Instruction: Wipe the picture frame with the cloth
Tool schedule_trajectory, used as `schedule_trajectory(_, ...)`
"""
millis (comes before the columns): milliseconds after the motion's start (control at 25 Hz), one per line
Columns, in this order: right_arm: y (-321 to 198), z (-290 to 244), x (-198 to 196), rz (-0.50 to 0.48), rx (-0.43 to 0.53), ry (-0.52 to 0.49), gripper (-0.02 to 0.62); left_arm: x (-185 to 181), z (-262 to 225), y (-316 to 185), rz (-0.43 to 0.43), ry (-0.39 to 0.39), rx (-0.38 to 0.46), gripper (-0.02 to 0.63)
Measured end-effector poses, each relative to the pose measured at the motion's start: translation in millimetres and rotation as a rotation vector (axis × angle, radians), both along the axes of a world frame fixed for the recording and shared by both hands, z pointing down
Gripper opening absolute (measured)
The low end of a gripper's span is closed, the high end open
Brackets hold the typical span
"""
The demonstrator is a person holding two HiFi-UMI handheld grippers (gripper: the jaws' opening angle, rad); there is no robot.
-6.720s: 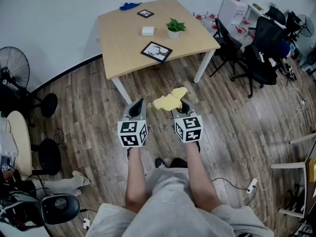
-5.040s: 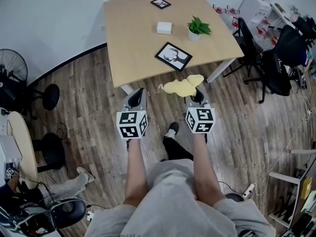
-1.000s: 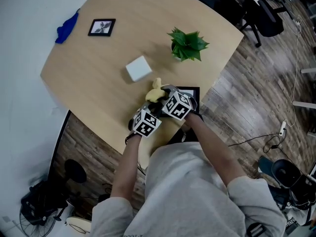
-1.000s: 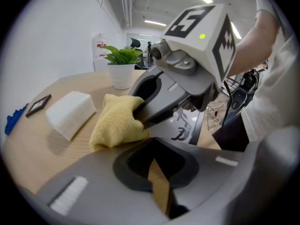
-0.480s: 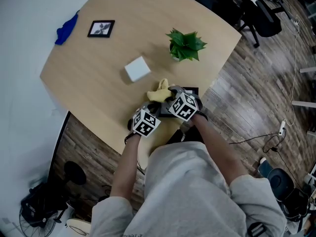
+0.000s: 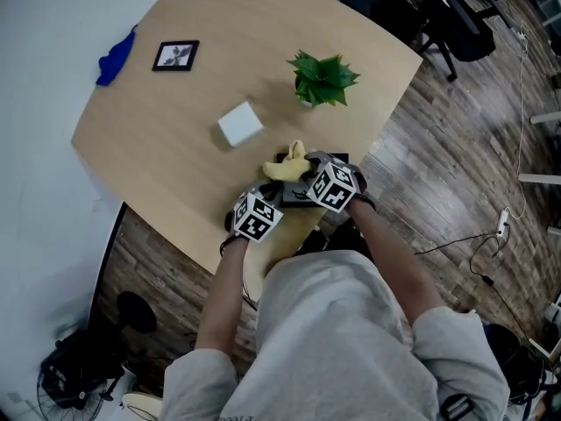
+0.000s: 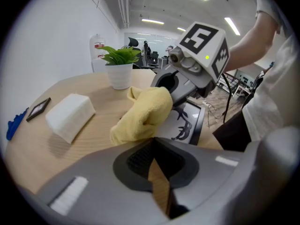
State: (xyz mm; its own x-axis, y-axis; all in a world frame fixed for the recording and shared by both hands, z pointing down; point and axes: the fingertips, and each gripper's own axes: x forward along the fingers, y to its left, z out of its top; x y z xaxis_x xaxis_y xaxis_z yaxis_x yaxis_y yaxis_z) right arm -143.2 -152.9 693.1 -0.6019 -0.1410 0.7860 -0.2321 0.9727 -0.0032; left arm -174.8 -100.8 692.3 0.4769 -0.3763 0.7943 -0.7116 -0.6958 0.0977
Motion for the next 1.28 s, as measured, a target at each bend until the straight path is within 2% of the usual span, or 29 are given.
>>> schedule_trajectory(480, -7, 1, 49, 0.05, 0.001, 0.037, 0.064, 0, -2, -1, 0.013, -0.017, 0.004, 0.052)
schedule_trajectory(720, -9, 3, 71, 0.109, -0.006, 0.038, 0.064, 0, -2, -1, 0.017, -0.028, 0.004, 0.052)
schedule_trajectory(880, -9, 5, 88, 0.101, 0.009, 0.068, 0.064, -1, -2, 0, 0.01, -0.021, 0.001, 0.052)
schedule_trajectory(1160, -10, -1, 96, 0.139, 0.035, 0.024, 0.064, 0, -2, 0, 0.012, -0.026, 0.01, 0.052)
schedule_trajectory(1280, -11, -5, 101, 0.185, 0.047, -0.008, 0.064, 0, -3, 0, 0.012, -0.025, 0.009, 0.052)
